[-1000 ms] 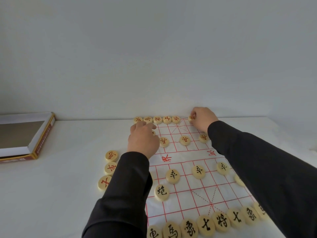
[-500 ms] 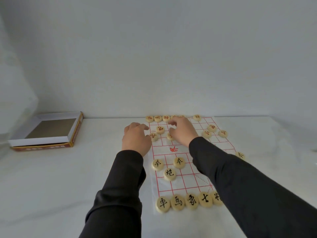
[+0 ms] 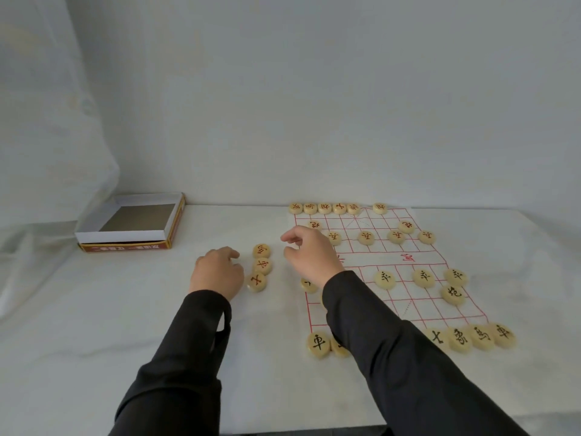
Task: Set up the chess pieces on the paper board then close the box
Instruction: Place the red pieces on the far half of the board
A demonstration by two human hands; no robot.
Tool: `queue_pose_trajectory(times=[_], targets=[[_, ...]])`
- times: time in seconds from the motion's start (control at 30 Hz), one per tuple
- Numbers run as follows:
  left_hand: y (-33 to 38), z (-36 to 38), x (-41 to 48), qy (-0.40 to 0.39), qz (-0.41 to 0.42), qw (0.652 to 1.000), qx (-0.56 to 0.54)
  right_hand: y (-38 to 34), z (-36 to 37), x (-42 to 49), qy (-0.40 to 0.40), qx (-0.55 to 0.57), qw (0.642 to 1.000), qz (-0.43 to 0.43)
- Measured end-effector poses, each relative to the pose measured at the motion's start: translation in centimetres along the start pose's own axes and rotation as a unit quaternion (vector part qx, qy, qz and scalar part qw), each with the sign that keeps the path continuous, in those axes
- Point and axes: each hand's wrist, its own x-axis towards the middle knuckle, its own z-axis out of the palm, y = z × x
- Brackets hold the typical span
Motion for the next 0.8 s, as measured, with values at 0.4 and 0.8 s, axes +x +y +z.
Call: queue_pose_trajectory(times=[0.4, 0.8], targets=[[0.4, -1.2, -0.7, -0.156, 0.1, 0.981, 0.064, -0.2, -1.0, 0.8, 0.002, 0.046, 0.999, -0.016], [-0.1, -0.9, -0.2, -0.123, 0.112, 0.984, 0.058, 0.2, -0.3, 1.0, -0.032, 0.003, 0.999, -0.014]])
